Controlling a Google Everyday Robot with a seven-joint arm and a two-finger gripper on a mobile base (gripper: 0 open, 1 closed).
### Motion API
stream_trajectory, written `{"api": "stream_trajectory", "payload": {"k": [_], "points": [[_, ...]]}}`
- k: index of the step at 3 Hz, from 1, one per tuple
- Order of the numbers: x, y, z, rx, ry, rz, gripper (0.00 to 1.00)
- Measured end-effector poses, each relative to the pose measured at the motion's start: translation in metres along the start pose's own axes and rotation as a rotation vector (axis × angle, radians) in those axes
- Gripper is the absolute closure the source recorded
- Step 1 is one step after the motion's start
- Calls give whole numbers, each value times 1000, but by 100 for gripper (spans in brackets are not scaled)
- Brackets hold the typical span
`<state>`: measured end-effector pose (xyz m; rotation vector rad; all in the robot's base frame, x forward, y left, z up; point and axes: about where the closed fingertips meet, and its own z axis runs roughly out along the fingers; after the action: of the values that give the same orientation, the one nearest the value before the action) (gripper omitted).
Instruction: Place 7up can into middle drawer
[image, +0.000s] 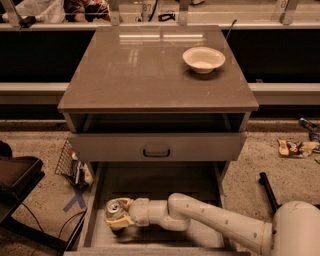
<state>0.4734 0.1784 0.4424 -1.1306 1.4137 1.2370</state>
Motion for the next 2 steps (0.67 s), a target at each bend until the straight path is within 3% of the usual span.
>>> {"api": "stream_trajectory", "payload": {"k": [1, 2], "points": [[0, 1, 1, -3, -1, 0, 13], [-1, 2, 3, -6, -2, 0, 0]]}}
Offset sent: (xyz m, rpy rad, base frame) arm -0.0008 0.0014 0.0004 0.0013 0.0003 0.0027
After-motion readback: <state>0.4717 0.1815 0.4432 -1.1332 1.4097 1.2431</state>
